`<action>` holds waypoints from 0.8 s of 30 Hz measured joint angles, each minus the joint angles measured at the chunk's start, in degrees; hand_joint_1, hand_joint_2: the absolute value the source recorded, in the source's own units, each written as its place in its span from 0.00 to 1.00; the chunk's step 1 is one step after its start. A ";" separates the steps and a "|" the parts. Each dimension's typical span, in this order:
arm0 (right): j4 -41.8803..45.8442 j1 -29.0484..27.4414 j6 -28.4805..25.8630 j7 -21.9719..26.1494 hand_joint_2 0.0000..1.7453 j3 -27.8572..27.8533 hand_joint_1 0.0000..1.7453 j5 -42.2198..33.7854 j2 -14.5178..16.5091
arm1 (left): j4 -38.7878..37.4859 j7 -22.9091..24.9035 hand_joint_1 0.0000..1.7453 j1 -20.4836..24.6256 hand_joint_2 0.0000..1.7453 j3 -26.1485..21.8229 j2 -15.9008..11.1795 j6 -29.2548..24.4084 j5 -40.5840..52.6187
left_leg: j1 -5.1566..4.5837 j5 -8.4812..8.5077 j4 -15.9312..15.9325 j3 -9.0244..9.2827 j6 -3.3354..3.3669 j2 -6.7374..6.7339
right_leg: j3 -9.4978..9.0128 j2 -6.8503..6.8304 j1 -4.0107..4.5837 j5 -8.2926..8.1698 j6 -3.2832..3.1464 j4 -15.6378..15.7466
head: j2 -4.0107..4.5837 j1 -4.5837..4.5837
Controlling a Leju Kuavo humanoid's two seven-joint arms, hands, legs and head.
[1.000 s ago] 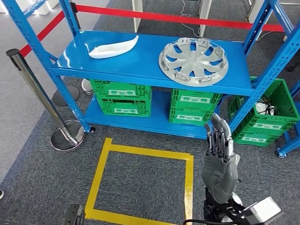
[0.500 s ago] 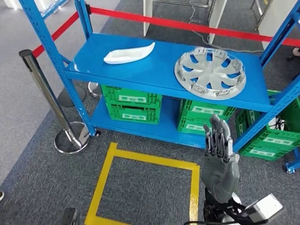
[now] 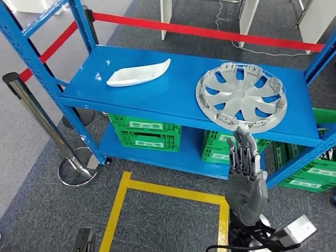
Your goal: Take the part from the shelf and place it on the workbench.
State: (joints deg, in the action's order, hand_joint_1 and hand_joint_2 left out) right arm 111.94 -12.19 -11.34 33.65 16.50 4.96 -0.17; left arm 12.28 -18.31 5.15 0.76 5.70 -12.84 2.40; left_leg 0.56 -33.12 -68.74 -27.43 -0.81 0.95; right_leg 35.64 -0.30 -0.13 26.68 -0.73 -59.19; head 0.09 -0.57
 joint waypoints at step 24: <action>-0.38 0.34 0.04 -0.47 0.00 -0.07 0.00 0.26 0.02 | -0.21 0.98 0.00 0.09 0.00 -0.08 0.06 -1.26 1.86 | -0.39 7.56 9.50 -8.13 2.34 -0.39 | -4.37 0.37 -0.54 4.16 2.31 0.33 | 0.00 0.01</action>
State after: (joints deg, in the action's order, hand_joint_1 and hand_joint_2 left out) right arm 111.56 -11.85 -11.30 33.18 16.44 5.22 -0.15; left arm 12.07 -17.33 5.24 0.68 5.75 -14.10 4.26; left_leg 0.17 -25.56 -59.24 -35.56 1.52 0.56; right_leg 31.27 0.08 -0.67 30.85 1.58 -58.86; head 0.09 -0.56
